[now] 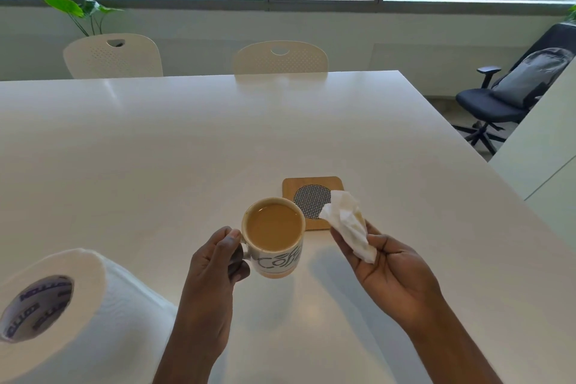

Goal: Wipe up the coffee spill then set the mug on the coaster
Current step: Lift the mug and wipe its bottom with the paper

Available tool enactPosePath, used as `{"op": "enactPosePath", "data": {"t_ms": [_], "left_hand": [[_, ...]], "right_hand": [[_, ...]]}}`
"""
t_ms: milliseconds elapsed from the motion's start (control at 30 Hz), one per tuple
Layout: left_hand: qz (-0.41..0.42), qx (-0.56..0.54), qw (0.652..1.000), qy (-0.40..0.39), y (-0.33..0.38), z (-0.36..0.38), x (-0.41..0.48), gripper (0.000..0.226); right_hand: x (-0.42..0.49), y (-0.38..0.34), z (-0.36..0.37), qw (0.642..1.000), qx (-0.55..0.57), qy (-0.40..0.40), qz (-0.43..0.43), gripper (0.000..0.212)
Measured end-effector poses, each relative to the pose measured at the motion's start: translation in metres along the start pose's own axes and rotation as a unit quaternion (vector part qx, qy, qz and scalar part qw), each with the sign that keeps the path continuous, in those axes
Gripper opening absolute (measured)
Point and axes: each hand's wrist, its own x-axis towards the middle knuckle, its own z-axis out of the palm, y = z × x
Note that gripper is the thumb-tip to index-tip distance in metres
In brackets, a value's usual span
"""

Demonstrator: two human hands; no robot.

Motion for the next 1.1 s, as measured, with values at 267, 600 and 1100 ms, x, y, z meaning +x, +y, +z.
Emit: {"op": "enactPosePath", "data": {"t_ms": [267, 600, 1100], "left_hand": [[0.0, -0.01, 0.999, 0.043, -0.029, -0.007, 0.01, 0.034], [-0.008, -0.008, 0.998, 0.06, -0.049, -0.022, 0.035, 0.037], [-0.02, -0.005, 0.998, 0.061, -0.063, -0.034, 0.05, 0.038]], "right_hand": [[-0.007, 0.0, -0.016, 0.997, -0.077, -0.003, -0.031, 0.055], [-0.024, -0.008, -0.038, 0.991, -0.121, -0.007, -0.053, 0.067], [-0.031, -0.012, -0.041, 0.985, -0.152, -0.047, -0.07, 0.066]]}}
